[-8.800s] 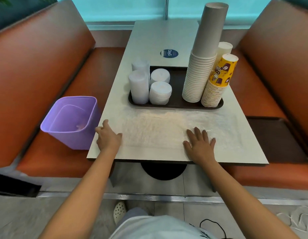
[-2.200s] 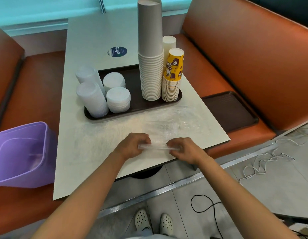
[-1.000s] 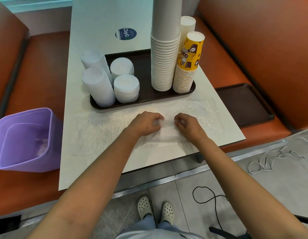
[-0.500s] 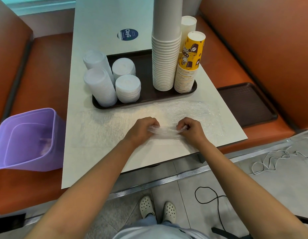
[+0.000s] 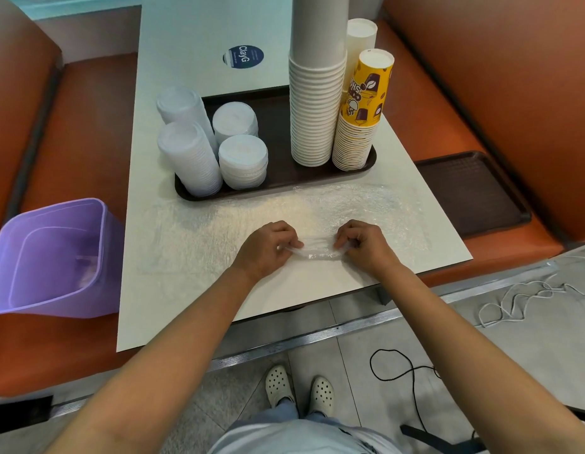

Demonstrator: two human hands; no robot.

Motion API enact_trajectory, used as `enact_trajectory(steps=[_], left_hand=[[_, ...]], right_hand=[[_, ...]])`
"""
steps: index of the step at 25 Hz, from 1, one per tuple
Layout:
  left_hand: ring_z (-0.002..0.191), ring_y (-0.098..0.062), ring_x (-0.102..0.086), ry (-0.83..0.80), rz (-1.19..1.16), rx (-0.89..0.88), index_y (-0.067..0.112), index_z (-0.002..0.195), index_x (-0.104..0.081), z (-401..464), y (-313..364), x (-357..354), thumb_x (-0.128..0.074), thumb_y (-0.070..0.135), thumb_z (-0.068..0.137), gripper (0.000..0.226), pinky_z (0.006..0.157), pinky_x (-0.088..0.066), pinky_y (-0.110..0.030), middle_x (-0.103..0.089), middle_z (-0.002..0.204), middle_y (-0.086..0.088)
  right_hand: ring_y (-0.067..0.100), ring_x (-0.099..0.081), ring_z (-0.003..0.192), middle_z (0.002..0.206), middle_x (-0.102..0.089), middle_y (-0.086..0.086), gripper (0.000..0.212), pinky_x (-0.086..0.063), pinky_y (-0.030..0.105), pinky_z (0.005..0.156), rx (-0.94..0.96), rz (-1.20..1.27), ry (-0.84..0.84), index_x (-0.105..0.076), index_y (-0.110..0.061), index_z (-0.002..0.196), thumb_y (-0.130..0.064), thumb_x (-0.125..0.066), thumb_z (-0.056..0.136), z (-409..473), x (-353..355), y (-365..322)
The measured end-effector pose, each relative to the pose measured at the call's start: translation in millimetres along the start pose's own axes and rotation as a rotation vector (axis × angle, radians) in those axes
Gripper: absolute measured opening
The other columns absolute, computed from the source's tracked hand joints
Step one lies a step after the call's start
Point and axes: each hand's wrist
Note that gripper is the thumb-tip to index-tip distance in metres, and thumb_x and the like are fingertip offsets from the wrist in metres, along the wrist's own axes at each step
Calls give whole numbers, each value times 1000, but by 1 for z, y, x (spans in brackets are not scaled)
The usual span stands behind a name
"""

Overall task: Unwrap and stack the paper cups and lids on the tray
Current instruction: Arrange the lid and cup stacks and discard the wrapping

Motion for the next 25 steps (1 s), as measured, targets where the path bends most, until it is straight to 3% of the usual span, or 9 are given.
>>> enact_trajectory(steps=[4, 6, 9, 12, 16, 19, 21, 23, 25], left_hand=[[74, -22, -61, 1, 31, 57, 3, 75, -72, 3, 0, -5, -69, -7, 69, 12, 63, -55, -40, -66, 82, -4], [72, -25, -60, -13, 68, 9, 6, 74, -74, 1, 1, -4, -65, 3, 70, 10, 60, -54, -35, -67, 81, -4], [74, -22, -59, -32, 67, -37, 8, 79, -75, -3, 2, -1, -53, 26, 72, 29, 62, -50, -28, -66, 85, -4], [80, -20, -59, -63, 68, -10, 10, 84, -73, -5, 6, -2, -54, 37, 75, 34, 66, -48, -27, -65, 90, -2], [85, -10, -59, 3, -238, 239, 10, 89, -69, 9, 16, 9, -64, 23, 89, 14, 73, -41, -21, -64, 90, 4], [82, 6, -57, 156, -280, 262, 13, 92, -69, 27, 27, 23, -63, 20, 90, 9, 70, -38, -11, -66, 91, 4], [82, 6, -57, 271, -191, 88, 8, 91, -70, 35, 35, 34, -66, 16, 87, 10, 74, -39, -7, -66, 92, -2], [84, -7, -58, 357, 21, -195, 3, 85, -70, 35, 34, 36, -66, 14, 84, 12, 79, -45, -17, -66, 88, -8], [83, -21, -61, 342, 211, -412, 2, 78, -68, 24, 22, 29, -62, 10, 83, 12, 75, -50, -30, -66, 84, -13]], right_hand=[[21, -57, 86, 92, -62, 4, 31, -35, 5, 72, 149, -157, -112, -77, -8, 83, -18, -52, 68, -4, 15, -1], [15, -52, 92, 100, -62, 8, 45, -35, 10, 76, 164, -224, -174, -76, -11, 93, -37, -50, 66, -8, 23, 1], [18, -52, 93, 105, -62, 11, 48, -38, 22, 79, 200, -315, -190, -76, -12, 98, -49, -55, 74, -15, 24, 6], [24, -58, 91, 103, -63, 10, 30, -40, 24, 80, 153, -233, -87, -76, -7, 93, -33, -66, 83, -13, 18, 5], [0, -54, 80, 101, -65, 10, 13, -36, 4, 68, -65, 68, 53, -71, -3, 93, -14, -64, 89, -5, 20, -14], [0, -55, 82, 95, -65, -2, 17, -41, 12, 71, -95, 171, 73, -64, -16, 92, -15, -75, 79, 5, 29, -30], [13, -58, 89, 95, -65, -3, 25, -44, 23, 79, 11, 60, 138, -61, -18, 84, -4, -79, 72, 11, 34, -34], [21, -56, 93, 95, -66, 9, 25, -45, 29, 81, 267, -154, 254, -60, -10, 75, 12, -71, 67, 15, 33, -31], [21, -51, 93, 90, -67, 17, 15, -44, 27, 77, 502, -303, 245, -57, -4, 69, 11, -58, 66, 13, 28, -21]])
Point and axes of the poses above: each hand's wrist, its own z-axis towards the middle knuckle, its own x-axis out of the back of the hand, y = z × x
